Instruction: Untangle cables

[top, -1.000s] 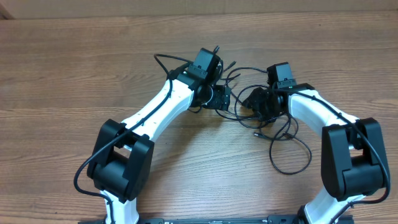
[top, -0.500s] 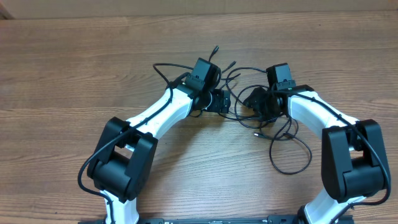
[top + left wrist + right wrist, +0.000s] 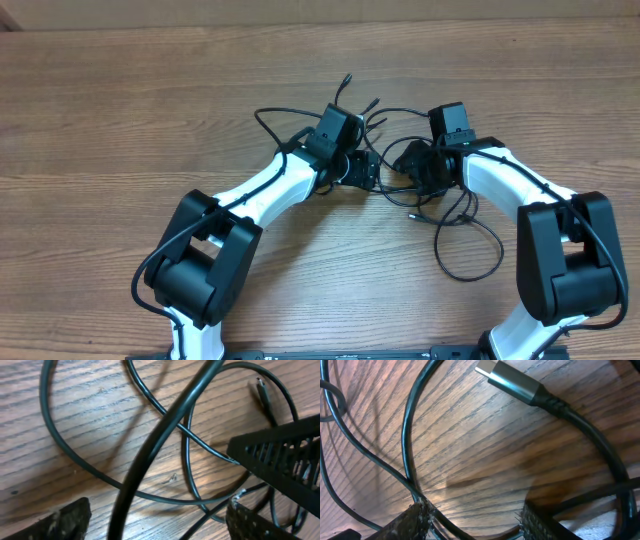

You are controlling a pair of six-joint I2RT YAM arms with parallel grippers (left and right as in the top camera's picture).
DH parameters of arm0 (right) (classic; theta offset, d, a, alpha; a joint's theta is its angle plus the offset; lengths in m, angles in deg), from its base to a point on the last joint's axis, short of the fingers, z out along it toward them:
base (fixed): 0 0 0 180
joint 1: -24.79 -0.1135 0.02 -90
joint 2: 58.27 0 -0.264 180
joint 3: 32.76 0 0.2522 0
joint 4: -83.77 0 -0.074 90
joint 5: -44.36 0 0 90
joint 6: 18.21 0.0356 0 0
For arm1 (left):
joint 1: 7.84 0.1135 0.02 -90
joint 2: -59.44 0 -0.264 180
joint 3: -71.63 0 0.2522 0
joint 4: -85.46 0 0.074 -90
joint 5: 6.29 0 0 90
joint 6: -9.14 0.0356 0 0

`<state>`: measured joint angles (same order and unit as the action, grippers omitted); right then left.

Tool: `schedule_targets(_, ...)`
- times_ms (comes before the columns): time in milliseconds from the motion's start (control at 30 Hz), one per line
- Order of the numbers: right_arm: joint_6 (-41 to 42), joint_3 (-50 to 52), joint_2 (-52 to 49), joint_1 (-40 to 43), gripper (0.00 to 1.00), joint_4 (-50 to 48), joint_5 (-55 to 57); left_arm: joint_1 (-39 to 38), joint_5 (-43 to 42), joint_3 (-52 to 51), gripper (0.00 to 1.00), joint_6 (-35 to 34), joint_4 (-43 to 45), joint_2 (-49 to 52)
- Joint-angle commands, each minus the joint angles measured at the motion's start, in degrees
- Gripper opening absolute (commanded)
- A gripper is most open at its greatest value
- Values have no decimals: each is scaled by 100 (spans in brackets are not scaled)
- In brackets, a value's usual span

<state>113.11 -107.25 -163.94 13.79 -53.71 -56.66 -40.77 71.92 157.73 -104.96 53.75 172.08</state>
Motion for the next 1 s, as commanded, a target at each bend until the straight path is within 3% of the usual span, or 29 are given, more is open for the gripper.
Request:
schedule_targets(0, -15, 160, -31, 35, 58, 79, 284, -26, 238, -68, 88, -39, 33, 52)
schedule_targets(300, -15, 160, -31, 35, 58, 81, 284, -122, 264, -94, 89, -37, 131, 52)
schedule_targets(533, -15, 160, -31, 35, 59, 59, 282, -129, 282, -125, 64, -37, 155, 52)
schedule_targets(700, -17, 160, -31, 33, 64, -4, 42, -129, 284, -127, 59, -37, 160, 52)
schedule_targets(833, -17, 160, -31, 0, 58, -7, 22, -129, 282, -127, 55, -37, 197, 52)
schedule_targets(967, -17, 160, -31, -35, 45, -24, 26, -129, 286, -131, 33, -37, 208, 52)
